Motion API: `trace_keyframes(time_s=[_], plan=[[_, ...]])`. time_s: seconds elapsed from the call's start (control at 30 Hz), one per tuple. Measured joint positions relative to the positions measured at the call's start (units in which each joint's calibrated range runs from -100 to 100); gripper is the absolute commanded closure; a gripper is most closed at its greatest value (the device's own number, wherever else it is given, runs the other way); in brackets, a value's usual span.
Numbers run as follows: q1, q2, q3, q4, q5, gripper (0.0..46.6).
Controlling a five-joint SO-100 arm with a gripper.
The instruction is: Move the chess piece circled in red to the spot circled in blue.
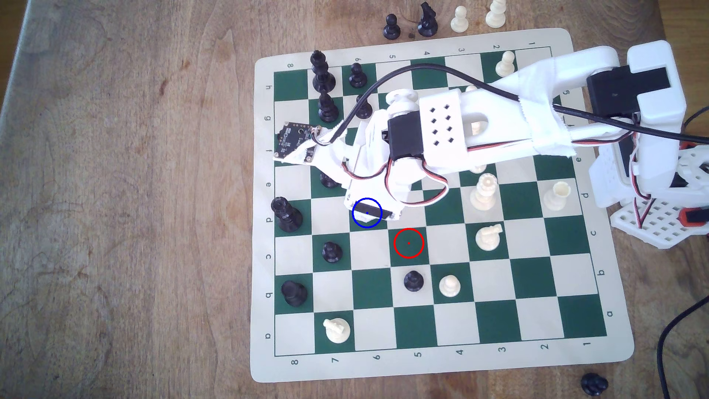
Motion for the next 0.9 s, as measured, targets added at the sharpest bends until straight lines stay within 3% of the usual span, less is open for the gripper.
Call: trace_keyframes(time_s=[0.47,0.63,0.9], plan=[[0.07,1.84,-0.09,0.00,0.73,43.5],[0.07,2.35,-0.09,-0.48,0.63,30.8],[0.07,3.10,-0.09,-0.40,0.49,27.6]])
